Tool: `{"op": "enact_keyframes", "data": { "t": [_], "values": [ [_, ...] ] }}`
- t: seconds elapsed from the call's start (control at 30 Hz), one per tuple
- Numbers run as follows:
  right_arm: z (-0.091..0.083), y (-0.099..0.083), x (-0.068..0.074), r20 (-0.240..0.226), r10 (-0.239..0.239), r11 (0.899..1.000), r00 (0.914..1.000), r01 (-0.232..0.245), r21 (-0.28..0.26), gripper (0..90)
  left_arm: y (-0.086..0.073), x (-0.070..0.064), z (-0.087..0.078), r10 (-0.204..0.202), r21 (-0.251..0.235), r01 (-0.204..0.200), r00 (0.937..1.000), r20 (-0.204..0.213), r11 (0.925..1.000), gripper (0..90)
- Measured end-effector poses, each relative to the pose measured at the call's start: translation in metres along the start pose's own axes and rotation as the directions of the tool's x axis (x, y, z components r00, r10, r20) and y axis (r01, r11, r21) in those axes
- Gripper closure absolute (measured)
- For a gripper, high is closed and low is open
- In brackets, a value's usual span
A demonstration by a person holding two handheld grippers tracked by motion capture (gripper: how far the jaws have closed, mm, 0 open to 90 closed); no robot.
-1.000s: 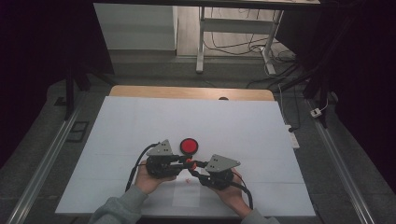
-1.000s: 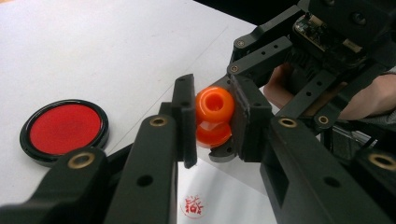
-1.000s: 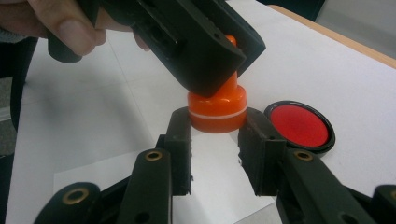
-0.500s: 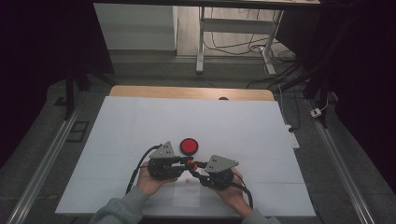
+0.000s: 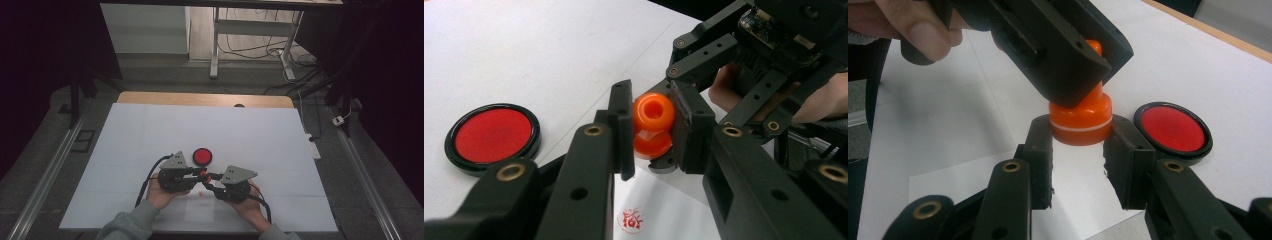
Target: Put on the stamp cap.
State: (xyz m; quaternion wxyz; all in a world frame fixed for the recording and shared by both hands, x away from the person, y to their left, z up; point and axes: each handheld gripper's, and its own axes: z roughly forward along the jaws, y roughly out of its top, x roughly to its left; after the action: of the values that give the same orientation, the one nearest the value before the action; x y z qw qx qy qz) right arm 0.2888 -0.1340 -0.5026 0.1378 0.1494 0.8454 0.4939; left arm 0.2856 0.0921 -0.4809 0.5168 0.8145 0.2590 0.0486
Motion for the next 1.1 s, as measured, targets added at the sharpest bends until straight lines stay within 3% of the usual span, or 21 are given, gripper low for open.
{"op": "enact_keyframes", "data": {
  "t": [0.3,0.67,0.8,1.1],
  "values": [
    [-0.002,0.000,-0.001,-0.008,0.009,1.000,0.9999,-0.009,-0.013,63.0,0.002,-0.001,-0.001,-0.001,-0.006,0.001,1.0000,0.000,1.0000,72.4],
    [-0.012,-0.003,-0.009,0.010,0.040,0.999,0.9992,-0.039,-0.030,49.8,0.005,0.005,-0.013,-0.018,-0.041,0.017,0.9997,-0.014,0.9990,72.4],
    [-0.025,-0.011,-0.017,0.028,0.080,0.996,0.9964,-0.079,-0.044,47.9,0.006,0.007,-0.017,-0.020,-0.049,0.019,0.9997,-0.017,0.9986,72.4],
    [-0.069,-0.037,-0.036,0.128,0.118,0.993,0.9847,-0.114,-0.039,45.9,0.007,0.009,-0.021,-0.024,-0.054,0.022,0.9995,-0.021,0.9983,72.4]
  ]
}}
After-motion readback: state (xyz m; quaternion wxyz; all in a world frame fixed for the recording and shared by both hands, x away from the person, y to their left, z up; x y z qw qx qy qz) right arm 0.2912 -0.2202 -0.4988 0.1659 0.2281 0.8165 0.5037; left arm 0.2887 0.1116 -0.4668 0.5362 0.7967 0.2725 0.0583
